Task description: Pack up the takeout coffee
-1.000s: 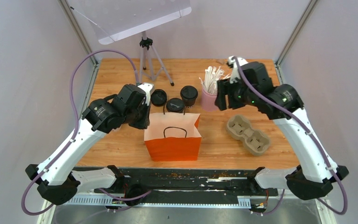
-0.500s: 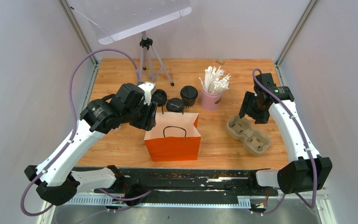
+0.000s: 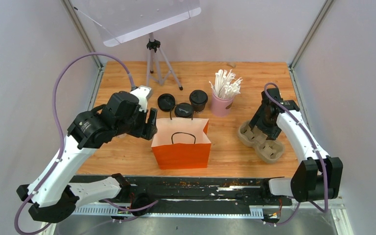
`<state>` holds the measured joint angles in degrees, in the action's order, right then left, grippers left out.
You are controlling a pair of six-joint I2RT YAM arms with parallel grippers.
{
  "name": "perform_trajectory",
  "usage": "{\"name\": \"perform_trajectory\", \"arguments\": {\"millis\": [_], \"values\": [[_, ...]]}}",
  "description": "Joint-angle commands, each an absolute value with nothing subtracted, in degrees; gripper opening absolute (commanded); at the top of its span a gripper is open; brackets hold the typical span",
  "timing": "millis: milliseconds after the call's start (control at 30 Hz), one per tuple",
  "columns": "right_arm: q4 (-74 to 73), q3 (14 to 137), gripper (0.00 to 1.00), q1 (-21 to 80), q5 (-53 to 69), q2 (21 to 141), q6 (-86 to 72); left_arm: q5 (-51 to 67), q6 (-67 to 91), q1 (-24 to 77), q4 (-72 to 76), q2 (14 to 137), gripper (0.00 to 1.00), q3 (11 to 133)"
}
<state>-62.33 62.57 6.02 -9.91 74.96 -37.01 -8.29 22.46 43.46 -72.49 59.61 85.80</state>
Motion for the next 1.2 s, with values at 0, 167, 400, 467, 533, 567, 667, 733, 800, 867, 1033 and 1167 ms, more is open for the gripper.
{"name": "perform_trajectory", "arguments": {"millis": [0,167,400,467,533,567,667,733,800,867,1033,1167], "values": [[-58.33,60.25,0.71,5.84,-10.39,75.89,-42.01,-9.83,22.78,43.42,-73.59,58.76,0.75,86.71],[-58.46,58.77,0.70,5.85,-12.20,76.91,-42.85,-8.62,23.79,43.46,-73.39,59.13,0.74,85.65],[-57.41,57.67,0.68,5.87,-13.29,78.14,-42.96,-4.33,26.32,43.42,-69.37,59.32,0.68,81.96],[-57.27,57.66,0.66,5.82,-13.44,78.46,-42.95,-4.31,26.07,43.42,-69.35,59.71,0.68,82.01],[-56.86,57.41,0.65,5.81,-13.49,78.57,-42.78,-4.22,25.85,43.42,-69.20,59.98,0.66,81.98],[-56.53,57.30,0.64,5.81,-13.50,78.63,-42.58,-4.15,25.82,43.42,-69.06,60.08,0.65,81.82],[-56.03,56.85,0.62,5.80,-13.70,78.90,-42.28,-2.86,26.00,43.42,-68.10,60.18,0.60,81.22],[-55.99,56.60,0.60,5.85,-13.86,79.09,-42.07,-1.36,26.22,43.42,-66.67,59.91,0.55,80.48],[-56.15,56.51,0.58,5.80,-14.27,79.04,-41.87,-0.39,26.46,43.42,-65.69,59.85,0.54,79.96],[-56.30,56.53,0.55,5.81,-14.78,78.64,-41.44,0.93,26.71,43.42,-65.21,59.80,0.54,79.75],[-57.07,57.40,0.47,5.71,-15.63,78.27,-39.69,2.37,27.19,43.42,-63.78,59.53,0.54,79.39],[-57.97,58.25,0.43,5.71,-16.04,77.74,-38.64,3.34,27.40,43.42,-62.59,59.18,0.54,79.34]]}}
